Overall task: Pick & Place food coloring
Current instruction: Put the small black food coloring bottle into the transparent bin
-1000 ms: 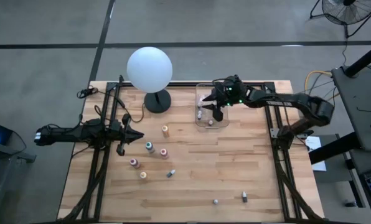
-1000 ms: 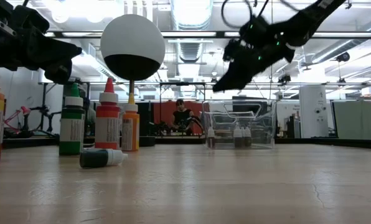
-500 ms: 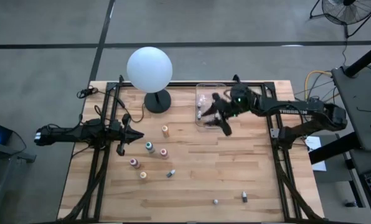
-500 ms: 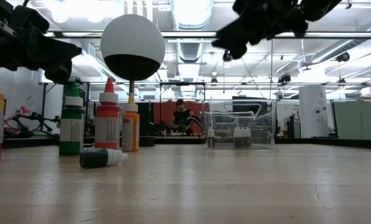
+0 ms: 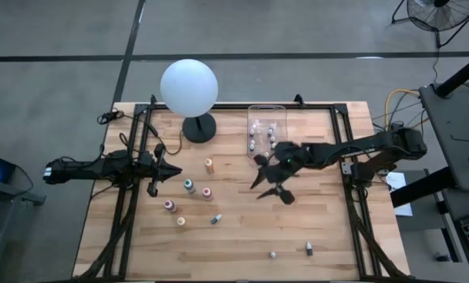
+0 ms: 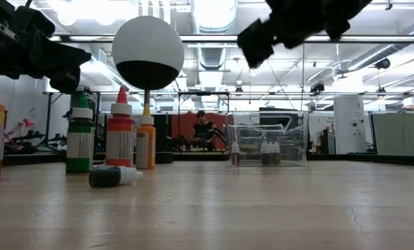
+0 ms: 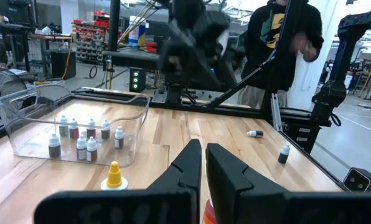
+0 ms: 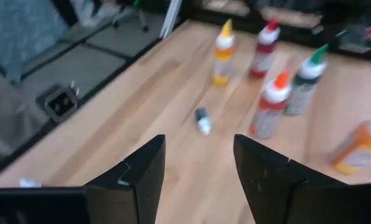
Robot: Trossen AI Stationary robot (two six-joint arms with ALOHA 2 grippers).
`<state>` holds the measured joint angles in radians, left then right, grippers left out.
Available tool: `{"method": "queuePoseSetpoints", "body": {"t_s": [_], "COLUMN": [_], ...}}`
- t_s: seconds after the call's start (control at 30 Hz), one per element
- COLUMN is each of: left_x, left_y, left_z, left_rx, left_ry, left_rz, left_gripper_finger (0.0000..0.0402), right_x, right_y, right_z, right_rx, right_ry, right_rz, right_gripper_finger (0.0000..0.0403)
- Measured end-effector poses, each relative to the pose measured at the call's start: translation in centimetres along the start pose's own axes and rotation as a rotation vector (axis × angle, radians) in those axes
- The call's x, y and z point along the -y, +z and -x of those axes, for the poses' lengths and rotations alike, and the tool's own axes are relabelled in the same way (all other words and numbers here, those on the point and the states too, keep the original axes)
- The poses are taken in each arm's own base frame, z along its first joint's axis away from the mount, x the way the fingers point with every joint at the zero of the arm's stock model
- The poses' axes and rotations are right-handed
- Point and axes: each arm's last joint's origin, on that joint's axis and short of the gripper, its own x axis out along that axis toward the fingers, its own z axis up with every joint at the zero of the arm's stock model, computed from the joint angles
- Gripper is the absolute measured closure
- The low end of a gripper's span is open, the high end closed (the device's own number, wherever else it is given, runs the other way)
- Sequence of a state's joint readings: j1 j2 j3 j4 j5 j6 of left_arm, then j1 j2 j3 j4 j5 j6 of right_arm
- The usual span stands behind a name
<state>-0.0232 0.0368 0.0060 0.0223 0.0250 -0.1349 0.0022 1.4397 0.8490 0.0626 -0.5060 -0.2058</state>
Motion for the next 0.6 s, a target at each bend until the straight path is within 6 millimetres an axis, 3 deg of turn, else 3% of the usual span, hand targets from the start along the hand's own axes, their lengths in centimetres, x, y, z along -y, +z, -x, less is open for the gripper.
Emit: {"method": "queuePoseSetpoints", "body": {"t_s": [0.3, 0.6], "left_x": [0.0, 0.0], "left_y": [0.0, 0.0], "left_z": [0.0, 0.0], "left_rx": [0.000, 0.000], "left_ry": [0.000, 0.000], "left_rz": [0.000, 0.000], "left_gripper_finger": [0.0401, 0.0401], "right_x": [0.7, 1.7], "right_y": [-3.5, -4.3], "right_z": [-4.3, -6.8], "right_rx": [-0.110, -0.045], "right_ry": [0.049, 0.037], "right_rz": [0.067, 0.174], "right_gripper_finger": [0.0231, 0.0250]}}
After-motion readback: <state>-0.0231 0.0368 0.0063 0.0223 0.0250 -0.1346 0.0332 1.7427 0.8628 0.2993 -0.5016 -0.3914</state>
